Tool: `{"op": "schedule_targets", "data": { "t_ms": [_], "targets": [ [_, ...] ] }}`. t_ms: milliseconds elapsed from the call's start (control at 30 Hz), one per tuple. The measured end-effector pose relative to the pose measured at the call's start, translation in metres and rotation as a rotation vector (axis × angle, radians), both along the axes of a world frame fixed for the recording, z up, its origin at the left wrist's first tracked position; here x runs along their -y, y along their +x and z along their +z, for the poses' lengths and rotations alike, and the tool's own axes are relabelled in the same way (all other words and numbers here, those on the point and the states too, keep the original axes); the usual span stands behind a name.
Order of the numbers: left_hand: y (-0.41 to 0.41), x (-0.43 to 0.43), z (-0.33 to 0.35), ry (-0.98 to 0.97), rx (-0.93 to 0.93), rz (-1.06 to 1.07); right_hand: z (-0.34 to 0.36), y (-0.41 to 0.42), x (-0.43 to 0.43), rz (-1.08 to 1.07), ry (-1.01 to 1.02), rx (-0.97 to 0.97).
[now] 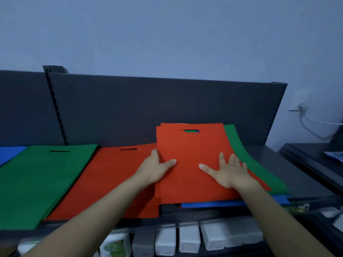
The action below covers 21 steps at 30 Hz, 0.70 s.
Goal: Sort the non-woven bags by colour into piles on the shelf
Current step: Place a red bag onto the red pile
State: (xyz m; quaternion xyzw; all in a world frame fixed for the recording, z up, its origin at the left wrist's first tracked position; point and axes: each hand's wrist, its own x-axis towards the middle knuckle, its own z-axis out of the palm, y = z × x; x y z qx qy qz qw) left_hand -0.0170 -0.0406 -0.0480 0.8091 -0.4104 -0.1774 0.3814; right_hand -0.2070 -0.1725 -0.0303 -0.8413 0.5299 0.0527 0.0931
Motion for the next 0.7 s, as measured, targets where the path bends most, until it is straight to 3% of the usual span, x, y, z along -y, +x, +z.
{"op": "schedule_targets", "data": {
  "t_ms": [233,400,600,700],
  "targets": [
    [-0.004,0.014,-0.008,-0.394,-0.137,0.127,-0.009,-0.004,0.003,0.036,-0.068,0.077],
    [-0.009,0.017,-0.006,-0.423,-0.390,0.015,-0.010,-0.002,0.005,0.028,-0.065,0.120],
    [-0.007,0.013,0.001,-0.456,-0.252,0.160,0.008,-0.009,0.008,-0.097,-0.050,0.189],
    [-0.007,0.005,0.011,-0.540,-0.523,0.151,0.018,-0.008,0.013,-0.177,-0.029,0.272]
  ]
}}
